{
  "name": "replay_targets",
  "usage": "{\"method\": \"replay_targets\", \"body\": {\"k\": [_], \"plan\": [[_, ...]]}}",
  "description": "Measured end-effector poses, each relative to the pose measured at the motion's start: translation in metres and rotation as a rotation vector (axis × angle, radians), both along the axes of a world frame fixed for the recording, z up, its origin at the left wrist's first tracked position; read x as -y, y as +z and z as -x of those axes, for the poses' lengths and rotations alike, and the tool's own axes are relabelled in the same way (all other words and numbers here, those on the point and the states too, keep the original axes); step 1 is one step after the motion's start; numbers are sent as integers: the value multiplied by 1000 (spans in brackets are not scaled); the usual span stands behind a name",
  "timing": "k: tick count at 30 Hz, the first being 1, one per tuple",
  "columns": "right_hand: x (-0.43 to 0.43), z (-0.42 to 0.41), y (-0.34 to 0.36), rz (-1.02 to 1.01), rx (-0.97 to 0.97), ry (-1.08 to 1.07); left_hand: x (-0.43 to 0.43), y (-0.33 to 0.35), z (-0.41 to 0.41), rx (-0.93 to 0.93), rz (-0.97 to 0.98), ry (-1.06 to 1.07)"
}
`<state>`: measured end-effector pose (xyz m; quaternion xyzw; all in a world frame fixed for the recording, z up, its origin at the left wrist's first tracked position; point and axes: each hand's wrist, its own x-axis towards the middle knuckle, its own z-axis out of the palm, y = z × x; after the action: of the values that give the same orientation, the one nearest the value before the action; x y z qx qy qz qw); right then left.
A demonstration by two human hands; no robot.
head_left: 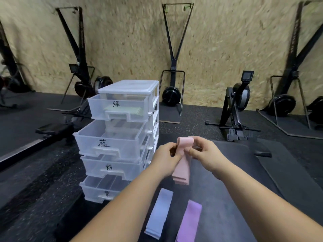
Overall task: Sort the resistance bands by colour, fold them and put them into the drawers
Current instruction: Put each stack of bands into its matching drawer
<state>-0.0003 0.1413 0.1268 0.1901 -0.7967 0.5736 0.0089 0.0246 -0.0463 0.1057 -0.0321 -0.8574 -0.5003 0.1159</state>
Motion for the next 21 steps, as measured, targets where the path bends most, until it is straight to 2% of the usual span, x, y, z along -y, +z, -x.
{"method": "replay_targets", "body": {"k": [6, 11, 14, 16, 21], "plan": [[35, -41, 29, 236, 74, 46, 22, 37, -40, -66, -136, 63], [68, -77, 50, 164, 109, 88, 49, 59, -67, -137, -343, 181], [91, -88, 66, 166, 42, 99, 67, 66, -78, -151, -424, 233], [107, -88, 78, 98, -1, 106, 81, 67, -82, -151, -477, 257], [146, -72, 110, -117, -60, 165, 124, 60, -84, -123, -420, 328]]}}
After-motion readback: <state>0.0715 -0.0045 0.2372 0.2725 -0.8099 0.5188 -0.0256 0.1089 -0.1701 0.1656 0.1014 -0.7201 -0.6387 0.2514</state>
